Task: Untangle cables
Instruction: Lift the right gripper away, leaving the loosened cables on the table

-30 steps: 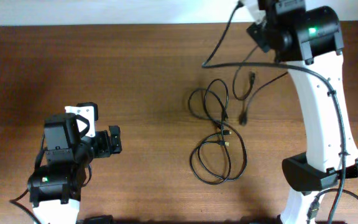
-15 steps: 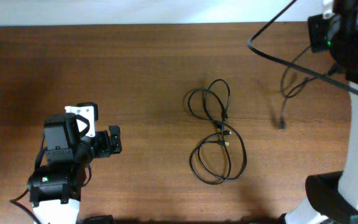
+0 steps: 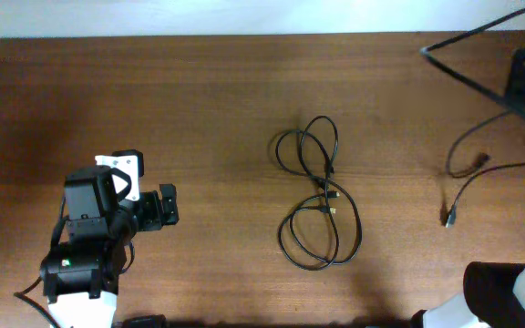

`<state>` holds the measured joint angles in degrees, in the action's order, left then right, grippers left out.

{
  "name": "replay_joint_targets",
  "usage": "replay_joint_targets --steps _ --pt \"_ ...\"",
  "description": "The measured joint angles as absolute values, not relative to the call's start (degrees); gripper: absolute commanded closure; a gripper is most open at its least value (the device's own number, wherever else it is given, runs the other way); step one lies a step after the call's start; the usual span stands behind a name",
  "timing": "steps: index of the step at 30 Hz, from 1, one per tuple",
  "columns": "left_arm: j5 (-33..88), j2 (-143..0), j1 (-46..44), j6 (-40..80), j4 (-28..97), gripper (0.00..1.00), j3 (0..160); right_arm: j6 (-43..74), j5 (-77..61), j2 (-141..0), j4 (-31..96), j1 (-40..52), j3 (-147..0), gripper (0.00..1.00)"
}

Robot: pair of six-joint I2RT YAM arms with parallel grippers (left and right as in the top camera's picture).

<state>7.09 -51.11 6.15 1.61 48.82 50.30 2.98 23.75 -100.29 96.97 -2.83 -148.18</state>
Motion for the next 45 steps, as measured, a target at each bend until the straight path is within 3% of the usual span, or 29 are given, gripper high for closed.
replay_joint_targets --steps 19,34,45 --pt "7.09 -51.11 6.15 1.61 48.84 0.01 50.30 3.25 15.70 -100.29 96.97 -32.47 -148.18 0.96" --pt "7.07 -51.11 6.15 1.61 48.82 0.01 50.30 3.29 15.27 -112.33 96.97 -35.16 -148.11 0.96" --pt "7.07 -51.11 6.15 1.61 48.84 0.01 50.30 6.35 15.27 -122.52 96.49 -43.05 -147.33 0.96"
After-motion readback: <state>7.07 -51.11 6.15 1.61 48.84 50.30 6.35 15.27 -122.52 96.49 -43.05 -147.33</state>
